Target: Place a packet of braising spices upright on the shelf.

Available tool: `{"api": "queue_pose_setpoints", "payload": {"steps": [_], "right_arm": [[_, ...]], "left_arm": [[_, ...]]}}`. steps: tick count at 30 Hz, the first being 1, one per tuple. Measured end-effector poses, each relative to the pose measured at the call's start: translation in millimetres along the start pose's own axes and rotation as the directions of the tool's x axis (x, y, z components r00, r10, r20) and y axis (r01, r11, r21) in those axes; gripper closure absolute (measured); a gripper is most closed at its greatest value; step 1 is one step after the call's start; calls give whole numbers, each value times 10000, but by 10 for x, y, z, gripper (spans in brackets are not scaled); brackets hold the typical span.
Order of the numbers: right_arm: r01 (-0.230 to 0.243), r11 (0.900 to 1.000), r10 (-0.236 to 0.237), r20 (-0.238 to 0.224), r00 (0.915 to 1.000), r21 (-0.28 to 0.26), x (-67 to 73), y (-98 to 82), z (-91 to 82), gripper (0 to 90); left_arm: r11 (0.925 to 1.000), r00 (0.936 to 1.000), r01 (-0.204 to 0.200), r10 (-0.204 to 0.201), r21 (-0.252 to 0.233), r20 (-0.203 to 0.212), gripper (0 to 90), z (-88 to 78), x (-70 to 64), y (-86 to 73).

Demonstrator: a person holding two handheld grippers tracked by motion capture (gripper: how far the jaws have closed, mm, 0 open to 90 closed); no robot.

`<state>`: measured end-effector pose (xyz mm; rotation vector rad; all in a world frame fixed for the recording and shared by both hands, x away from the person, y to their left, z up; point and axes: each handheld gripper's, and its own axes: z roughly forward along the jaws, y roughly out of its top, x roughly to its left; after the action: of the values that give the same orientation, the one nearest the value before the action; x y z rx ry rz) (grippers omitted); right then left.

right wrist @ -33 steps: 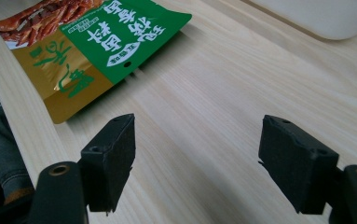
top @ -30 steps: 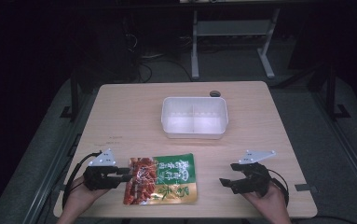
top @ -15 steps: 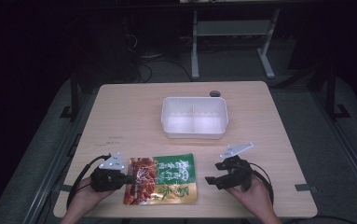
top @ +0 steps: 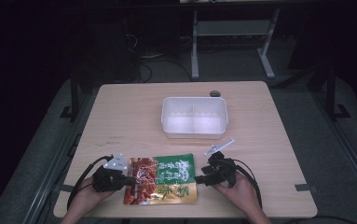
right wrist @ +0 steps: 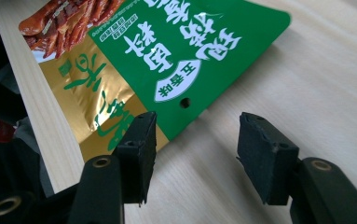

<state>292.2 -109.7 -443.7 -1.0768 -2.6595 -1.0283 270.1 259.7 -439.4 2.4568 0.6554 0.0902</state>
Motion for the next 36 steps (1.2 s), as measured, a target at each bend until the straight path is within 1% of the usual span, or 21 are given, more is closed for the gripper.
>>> {"api": "queue_pose_setpoints", "payload": {"steps": [2, 6, 15, 19, 24, 31, 34, 36], "right_arm": [[-133, 9998, 135, -132, 9998, 159, -1, 17, 41, 471], [-197, 9991, 207, -268, 9994, 376, -6, 39, 114, 471], [-282, 9986, 312, -659, 9973, 457, 10, 64, 211, 495], [-287, 9986, 328, -946, 9950, 436, 31, 78, 248, 521], [-414, 9983, 466, -1317, 9902, 418, 58, 108, 285, 558], [-660, 9968, 725, -1568, 9850, 461, 60, 154, 369, 625], [-850, 9953, 917, -1656, 9819, 466, 64, 168, 398, 668], [-900, 9951, 957, -1755, 9798, 406, 54, 176, 412, 706]], "left_arm": [[10000, 10000, 6, -6, 60, 16, 900, 15, -1, -2], [9998, 10000, -9, 8, 217, 51, 900, 41, -1, -3], [9997, 9999, -16, 13, 257, 111, 900, 52, 15, -7], [9997, 9999, -17, 14, 257, 115, 900, 58, 15, -7], [9997, 9999, -32, 29, 253, 115, 900, 63, 15, -5], [9998, 9999, -25, 22, 210, 116, 896, 69, 10, -1], [9997, 9999, -64, 62, 232, 120, 890, 69, 10, 2], [9998, 9999, -62, 59, 214, 115, 884, 71, 8, 4]]}}
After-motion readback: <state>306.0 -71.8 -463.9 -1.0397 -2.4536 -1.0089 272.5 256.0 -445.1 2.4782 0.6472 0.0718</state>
